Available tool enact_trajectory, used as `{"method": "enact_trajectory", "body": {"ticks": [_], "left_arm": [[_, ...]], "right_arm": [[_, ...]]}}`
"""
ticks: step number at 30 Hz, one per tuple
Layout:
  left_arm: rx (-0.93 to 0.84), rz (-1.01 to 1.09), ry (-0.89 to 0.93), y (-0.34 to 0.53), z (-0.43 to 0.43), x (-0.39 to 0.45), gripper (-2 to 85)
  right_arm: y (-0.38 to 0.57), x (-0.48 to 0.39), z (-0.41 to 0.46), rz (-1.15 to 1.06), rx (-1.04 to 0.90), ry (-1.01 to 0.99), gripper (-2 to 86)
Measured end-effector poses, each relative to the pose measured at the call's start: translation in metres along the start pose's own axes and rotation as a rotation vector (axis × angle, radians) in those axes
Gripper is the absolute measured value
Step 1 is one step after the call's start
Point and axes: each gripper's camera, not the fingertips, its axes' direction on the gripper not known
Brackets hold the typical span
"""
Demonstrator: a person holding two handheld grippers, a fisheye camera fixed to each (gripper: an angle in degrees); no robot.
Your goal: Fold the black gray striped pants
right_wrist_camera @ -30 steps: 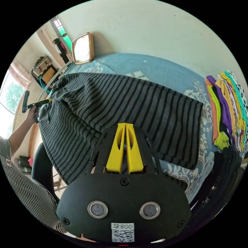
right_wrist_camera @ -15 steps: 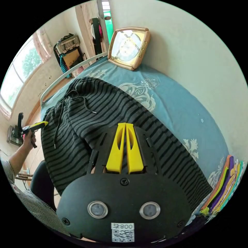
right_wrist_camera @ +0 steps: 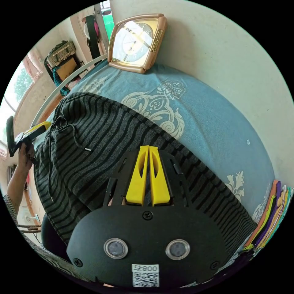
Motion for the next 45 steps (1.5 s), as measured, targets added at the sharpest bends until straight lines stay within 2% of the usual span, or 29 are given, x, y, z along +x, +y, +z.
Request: {"method": "enact_trajectory", "body": {"ticks": [4, 6, 8, 11, 13, 16, 19, 22, 25, 27, 28, 30, 34, 38, 41, 45], "left_arm": [[-0.121, -0.058, -0.064, -0.05, 0.066, -0.021, 0.2], [-0.149, -0.172, -0.044, -0.065, 0.091, -0.042, 0.2], [-0.21, -0.165, -0.068, -0.066, 0.11, -0.051, 0.2], [-0.177, -0.133, -0.1, -0.054, 0.108, -0.055, 0.3], [-0.214, -0.111, -0.098, -0.048, 0.102, -0.059, 0.4], [-0.181, -0.064, -0.077, -0.022, 0.058, -0.066, 0.7], [-0.06, -0.041, -0.035, 0.042, -0.022, -0.085, 1.7], [-0.023, -0.143, -0.07, 0.138, -0.093, -0.123, 4.8], [-0.034, -0.417, 0.02, 0.247, -0.138, -0.177, 8.1], [-0.038, -0.633, 0.202, 0.319, -0.143, -0.208, 9.5], [-0.031, -0.666, 0.241, 0.333, -0.142, -0.213, 9.8], [-0.025, -0.743, 0.341, 0.362, -0.134, -0.221, 10.5], [0.002, -0.796, 0.521, 0.369, -0.116, -0.226, 9.2], [-0.147, -0.76, 0.408, 0.36, -0.114, -0.22, 4.1], [-0.064, -0.76, 0.445, 0.36, -0.148, -0.217, 3.2], [-0.041, -0.677, 0.411, 0.354, -0.202, -0.208, 2.7]], "right_arm": [[-0.01, -0.003, -0.009, 0.013, 0.017, 0.039, 0.1], [-0.016, -0.001, -0.004, 0.02, -0.01, 0.071, 0.1], [-0.024, 0.0, 0.009, 0.027, -0.064, 0.06, 0.1], [-0.029, -0.001, 0.009, 0.056, -0.047, 0.06, 0.1], [-0.029, -0.002, 0.006, 0.062, -0.061, 0.052, 0.1], [-0.017, -0.003, -0.012, 0.063, -0.04, 0.038, 0.2], [0.017, -0.012, -0.05, 0.058, 0.062, -0.035, 0.4], [0.073, -0.048, -0.087, -0.005, 0.127, -0.203, 0.9], [0.135, -0.116, -0.106, -0.125, 0.082, -0.42, 2.1], [0.169, -0.168, -0.11, -0.208, 0.011, -0.474, 3.2], [0.191, -0.2, -0.11, -0.248, -0.029, -0.481, 4.1], [0.218, -0.244, -0.107, -0.333, -0.105, -0.461, 5.3], [0.26, -0.299, -0.093, -0.424, -0.207, -0.244, 6.0], [0.283, -0.311, -0.089, -0.485, -0.19, -0.126, 5.2], [0.286, -0.309, -0.093, -0.481, -0.226, -0.121, 2.3], [0.297, -0.307, -0.115, -0.491, -0.225, -0.141, 1.1]]}}
